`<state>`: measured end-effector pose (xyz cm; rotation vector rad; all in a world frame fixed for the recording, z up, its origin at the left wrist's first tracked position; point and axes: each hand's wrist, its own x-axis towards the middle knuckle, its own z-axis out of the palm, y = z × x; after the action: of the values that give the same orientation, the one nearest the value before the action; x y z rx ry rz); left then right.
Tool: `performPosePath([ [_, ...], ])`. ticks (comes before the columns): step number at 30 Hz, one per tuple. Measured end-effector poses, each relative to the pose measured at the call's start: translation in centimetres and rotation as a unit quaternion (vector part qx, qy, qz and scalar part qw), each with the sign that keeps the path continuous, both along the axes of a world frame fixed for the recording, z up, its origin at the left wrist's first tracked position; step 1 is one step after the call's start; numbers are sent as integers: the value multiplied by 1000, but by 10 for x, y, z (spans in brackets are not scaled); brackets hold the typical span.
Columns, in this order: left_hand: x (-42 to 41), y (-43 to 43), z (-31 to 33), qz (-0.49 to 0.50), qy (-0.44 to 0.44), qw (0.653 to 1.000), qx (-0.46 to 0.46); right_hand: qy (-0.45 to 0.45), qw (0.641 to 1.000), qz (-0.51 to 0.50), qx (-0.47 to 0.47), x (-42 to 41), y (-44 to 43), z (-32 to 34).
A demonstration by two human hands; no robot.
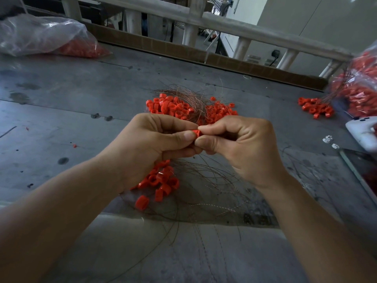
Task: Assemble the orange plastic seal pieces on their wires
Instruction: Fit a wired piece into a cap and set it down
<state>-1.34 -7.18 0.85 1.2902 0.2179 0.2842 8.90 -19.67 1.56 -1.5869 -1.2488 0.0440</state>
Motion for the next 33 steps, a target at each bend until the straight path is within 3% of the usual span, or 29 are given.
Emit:
performPosePath([
  [7,-2,-1,1,-12,-7,1000,4,20,999,28,-7,3,-1,0],
  [12,-5,4,4,-71,-2,997,3,90,991,78,-57,7,-3,2],
  [21,-6,4,5,-112,8,994,5,21,979,133,-153,7,-5,6],
  [24,-6,2,6,-103,-25,994,14,-21,986,109,-124,5,-4,7],
  [28,-7,-5,7,-38,-66,987,142,-98,989,58,-91,0,-3,6],
  [33,-6,-6,3,-19,-88,983,162,-133,988,33,-75,-3,-1,3],
])
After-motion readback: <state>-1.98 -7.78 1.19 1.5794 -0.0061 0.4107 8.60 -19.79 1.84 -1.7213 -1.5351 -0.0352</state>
